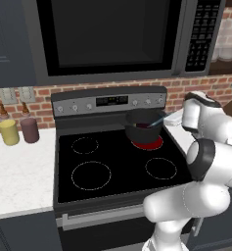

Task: Put the bell pepper and eggplant in the pot. Retrieve the spatula and lightly stir the vegetables in the pot.

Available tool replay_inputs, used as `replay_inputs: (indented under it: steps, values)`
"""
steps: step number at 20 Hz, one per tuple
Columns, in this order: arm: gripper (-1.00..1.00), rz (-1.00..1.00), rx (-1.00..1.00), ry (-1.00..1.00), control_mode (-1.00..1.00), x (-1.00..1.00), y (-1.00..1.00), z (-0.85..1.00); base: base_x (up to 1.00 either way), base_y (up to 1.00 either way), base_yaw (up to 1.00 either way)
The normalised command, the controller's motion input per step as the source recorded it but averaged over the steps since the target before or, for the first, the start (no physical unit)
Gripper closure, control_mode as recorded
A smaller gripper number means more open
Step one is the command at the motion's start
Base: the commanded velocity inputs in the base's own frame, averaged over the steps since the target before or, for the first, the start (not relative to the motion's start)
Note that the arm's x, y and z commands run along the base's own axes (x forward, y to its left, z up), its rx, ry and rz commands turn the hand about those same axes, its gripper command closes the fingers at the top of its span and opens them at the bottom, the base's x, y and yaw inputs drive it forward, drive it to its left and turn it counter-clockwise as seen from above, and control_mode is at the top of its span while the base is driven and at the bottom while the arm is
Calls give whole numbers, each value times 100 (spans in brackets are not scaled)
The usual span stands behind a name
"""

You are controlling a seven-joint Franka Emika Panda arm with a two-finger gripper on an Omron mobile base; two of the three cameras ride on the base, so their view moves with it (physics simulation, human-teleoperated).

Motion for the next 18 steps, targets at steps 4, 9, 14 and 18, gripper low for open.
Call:
replay_inputs:
  steps: [4, 9, 14, 18]
  values:
    - [100, 0, 0, 36, -100, -4, 0, 54, 0, 0, 0]
    - [100, 0, 3, 57, -100, 3, 0, 55, 0, 0, 0]
    - [100, 1, 10, 35, -100, 0, 2, 20, 0, 0, 0]
    - [100, 4, 7, 7, -100, 0, 0, 0, 0, 0, 0]
